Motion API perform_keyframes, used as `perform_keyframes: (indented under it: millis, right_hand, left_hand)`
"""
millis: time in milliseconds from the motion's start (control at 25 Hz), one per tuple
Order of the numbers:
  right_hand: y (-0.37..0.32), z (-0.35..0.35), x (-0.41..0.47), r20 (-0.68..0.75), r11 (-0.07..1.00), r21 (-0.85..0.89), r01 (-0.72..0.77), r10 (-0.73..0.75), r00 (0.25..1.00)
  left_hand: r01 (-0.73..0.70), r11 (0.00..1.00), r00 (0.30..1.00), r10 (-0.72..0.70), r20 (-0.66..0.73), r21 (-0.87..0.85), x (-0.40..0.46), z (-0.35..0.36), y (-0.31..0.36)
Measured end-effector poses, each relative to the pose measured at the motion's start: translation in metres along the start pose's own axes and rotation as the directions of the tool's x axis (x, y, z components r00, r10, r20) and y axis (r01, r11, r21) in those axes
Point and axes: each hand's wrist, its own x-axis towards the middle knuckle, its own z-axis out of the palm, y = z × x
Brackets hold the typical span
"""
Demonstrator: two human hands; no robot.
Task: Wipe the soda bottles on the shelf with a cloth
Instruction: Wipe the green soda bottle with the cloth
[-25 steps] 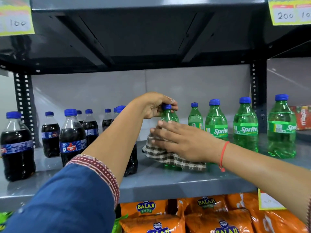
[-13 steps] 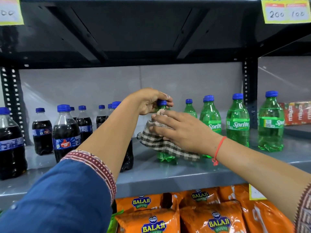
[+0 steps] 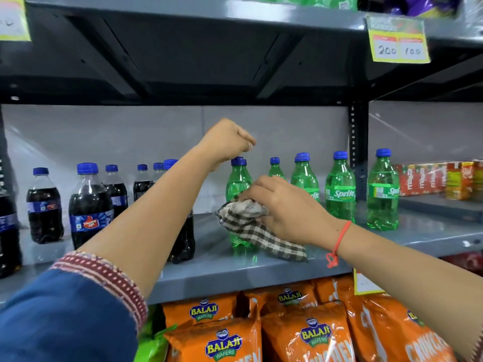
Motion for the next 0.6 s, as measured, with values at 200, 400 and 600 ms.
perform_keyframes:
  millis: [200,400,600]
  right_hand:
    - [0.002,-0.032,-0.001,-0.037,0.970,0.158,-0.183,0.191,0.981]
    - [-0.008,-0.054,0.000,0.092,0.842,0.399,-0.363,0.357,0.930]
    - [-0.021,-0.065,0.000,0.211,0.684,0.619,-0.386,0.328,0.921]
  left_hand:
    - [-0.116,0.993,0.952,0.103,0.290,0.028,-0.050,-0.023,-0.003]
    - [-0.151,0.985,0.898,0.170,0.406,-0.080,-0.083,-0.037,-0.024]
    - [-0.119,0.979,0.857,0.185,0.481,-0.166,-0.109,-0.041,-0.023]
